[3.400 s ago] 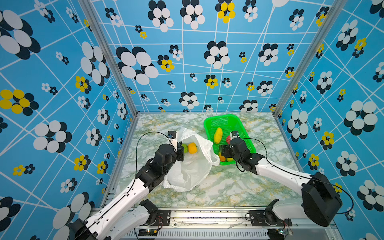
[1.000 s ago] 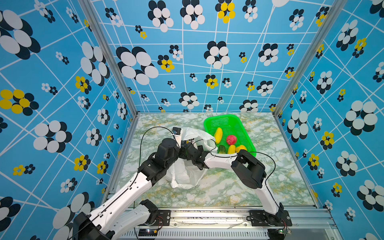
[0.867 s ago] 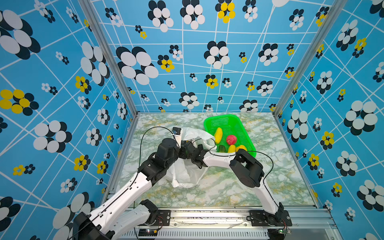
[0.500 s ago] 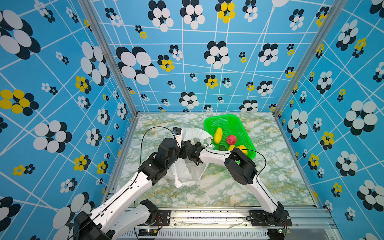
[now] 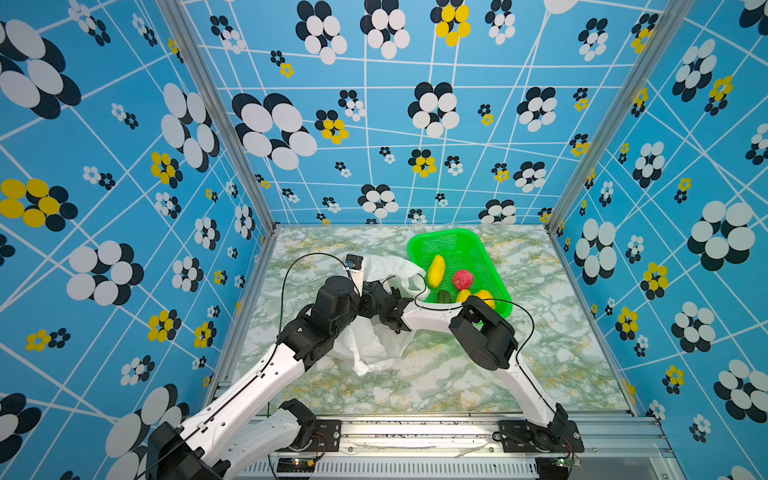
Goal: Untie the knot of the plastic bag and take out the fruit
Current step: 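Lower the open right gripper onto the yellow mango beside the green pepper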
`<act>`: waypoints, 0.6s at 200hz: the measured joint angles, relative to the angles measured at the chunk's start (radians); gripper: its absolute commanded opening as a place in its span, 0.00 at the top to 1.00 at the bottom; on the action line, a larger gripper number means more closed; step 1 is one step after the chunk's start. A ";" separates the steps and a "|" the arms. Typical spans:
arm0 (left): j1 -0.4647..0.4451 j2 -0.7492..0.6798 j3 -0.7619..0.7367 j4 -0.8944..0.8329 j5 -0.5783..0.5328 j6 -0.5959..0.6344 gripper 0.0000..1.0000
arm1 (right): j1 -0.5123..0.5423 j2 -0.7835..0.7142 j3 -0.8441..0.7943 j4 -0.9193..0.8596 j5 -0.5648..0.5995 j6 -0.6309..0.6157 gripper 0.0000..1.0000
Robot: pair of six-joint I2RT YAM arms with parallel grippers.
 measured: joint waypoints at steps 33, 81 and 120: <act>0.000 0.010 0.000 0.001 0.000 0.008 1.00 | 0.007 -0.186 -0.217 0.039 -0.018 0.010 0.66; 0.000 0.011 -0.001 0.004 0.000 0.007 1.00 | 0.050 -0.456 -0.473 0.190 -0.060 0.055 0.66; 0.000 0.011 -0.003 0.011 0.000 0.007 1.00 | 0.049 -0.492 -0.524 0.245 -0.090 0.079 0.50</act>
